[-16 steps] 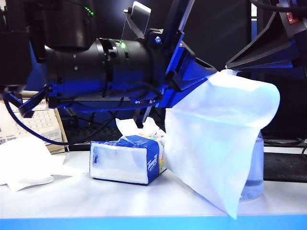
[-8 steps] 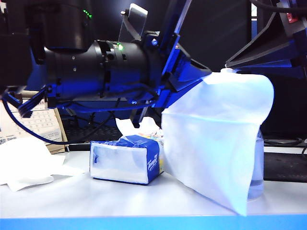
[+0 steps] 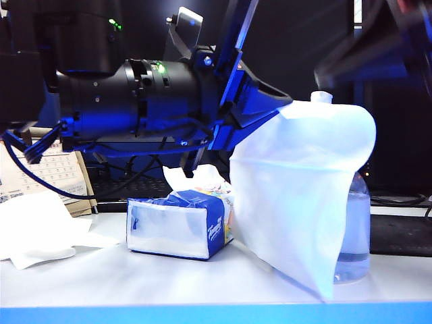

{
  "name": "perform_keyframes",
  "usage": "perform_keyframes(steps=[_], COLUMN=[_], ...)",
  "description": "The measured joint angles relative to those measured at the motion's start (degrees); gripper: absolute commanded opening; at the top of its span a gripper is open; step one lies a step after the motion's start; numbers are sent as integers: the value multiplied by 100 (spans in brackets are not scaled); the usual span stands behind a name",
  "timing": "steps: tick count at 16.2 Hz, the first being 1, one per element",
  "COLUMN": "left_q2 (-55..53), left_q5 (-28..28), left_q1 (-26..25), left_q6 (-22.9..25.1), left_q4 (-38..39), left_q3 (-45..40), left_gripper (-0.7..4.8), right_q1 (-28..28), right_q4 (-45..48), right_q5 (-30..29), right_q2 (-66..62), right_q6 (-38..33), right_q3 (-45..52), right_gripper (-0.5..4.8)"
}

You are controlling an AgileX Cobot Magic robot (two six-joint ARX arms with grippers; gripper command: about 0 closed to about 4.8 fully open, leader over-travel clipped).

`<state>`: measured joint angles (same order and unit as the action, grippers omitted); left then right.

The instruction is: Pull out a tissue from the tissue dispenser, then press the switch of the alcohol sanitizer bottle to drop some sanitizer on the paper tissue, and finally place the treated tissue on the table.

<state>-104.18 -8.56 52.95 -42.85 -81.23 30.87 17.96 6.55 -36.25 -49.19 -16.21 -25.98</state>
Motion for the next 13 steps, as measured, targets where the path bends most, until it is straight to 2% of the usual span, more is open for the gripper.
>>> perform_keyframes(steps=[3,7,10,13], left_q2=[26,181,501,892], left_q5=[-164,-748,-1255,-1891], left_q1=[-114,-684,-1237,-1803], left_q6=[44,76,79,39], left_q4=[-2,0,-2,-4], left_q3=[0,0,0,0], left_gripper=[-6,-6,-6,-6], right_q1=[0,-59,-404,-1086], right_q4=[-4,-7,-494,-1298], right_q5=[2,4,26,50], right_q2=[13,192,520,1180], right_q6=[-2,22,238,461], right_q3=[-284,-616,-984,-1263], right_gripper=[-4,-4,-4,-4])
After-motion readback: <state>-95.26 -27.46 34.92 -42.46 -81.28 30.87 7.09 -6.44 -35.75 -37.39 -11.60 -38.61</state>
